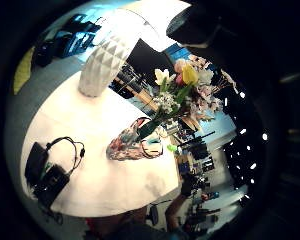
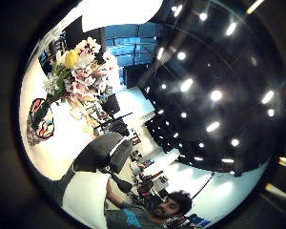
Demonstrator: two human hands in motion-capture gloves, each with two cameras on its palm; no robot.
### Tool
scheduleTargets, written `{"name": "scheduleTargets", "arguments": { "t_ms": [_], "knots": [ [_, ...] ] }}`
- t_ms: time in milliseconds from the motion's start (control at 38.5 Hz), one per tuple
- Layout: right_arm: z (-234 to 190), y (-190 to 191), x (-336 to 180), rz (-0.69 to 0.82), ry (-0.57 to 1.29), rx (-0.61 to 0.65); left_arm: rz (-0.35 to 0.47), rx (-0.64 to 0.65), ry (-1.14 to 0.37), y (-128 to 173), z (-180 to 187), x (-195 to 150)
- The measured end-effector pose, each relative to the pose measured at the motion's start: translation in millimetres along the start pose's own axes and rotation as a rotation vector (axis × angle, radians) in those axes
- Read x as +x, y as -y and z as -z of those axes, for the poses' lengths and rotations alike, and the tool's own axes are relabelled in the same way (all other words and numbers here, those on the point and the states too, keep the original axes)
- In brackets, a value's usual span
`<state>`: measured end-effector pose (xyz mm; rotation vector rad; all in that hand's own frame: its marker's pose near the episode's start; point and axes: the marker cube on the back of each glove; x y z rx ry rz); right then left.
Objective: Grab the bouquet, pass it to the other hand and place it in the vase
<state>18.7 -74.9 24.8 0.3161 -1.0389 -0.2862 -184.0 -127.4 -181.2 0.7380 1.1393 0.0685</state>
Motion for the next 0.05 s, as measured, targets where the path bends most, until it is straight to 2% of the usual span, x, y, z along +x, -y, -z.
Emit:
{"name": "scheduleTargets", "arguments": {
  "t_ms": [26,52],
  "knots": [
    [0.0,0.0,0.1,0.001,-0.001,0.000,0.070,0.000,-0.017,-3.4,-0.5,0.2],
    [0.0,0.0,0.2,0.001,-0.002,0.000,0.097,0.001,-0.023,-4.7,-0.7,0.3]
  ]
}}
